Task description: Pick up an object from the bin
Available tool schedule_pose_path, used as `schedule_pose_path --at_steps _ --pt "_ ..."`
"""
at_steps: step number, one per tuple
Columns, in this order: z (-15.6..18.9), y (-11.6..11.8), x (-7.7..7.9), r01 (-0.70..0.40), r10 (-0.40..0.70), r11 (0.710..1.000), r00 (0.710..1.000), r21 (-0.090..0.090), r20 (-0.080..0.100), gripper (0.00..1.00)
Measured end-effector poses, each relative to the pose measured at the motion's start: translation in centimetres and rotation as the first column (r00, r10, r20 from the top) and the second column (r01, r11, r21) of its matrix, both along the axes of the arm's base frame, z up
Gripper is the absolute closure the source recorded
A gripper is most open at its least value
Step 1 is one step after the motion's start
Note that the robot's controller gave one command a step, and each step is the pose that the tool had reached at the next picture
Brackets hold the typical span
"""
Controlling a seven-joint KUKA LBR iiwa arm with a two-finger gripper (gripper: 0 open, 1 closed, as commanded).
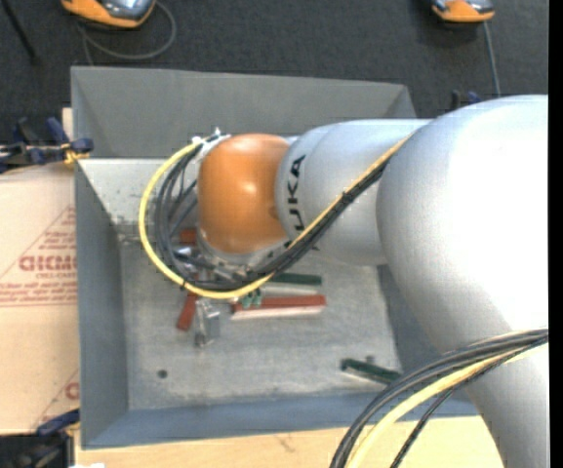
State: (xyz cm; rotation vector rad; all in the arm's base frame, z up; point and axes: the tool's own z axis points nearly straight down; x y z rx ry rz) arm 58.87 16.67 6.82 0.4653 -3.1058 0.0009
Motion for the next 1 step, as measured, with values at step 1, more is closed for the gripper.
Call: schedule_pose_path --at_steps 1 --pt "0.28 0.13 0.12 0.005 -0.005 1.000 1.000 0.003 0.003 1.00"
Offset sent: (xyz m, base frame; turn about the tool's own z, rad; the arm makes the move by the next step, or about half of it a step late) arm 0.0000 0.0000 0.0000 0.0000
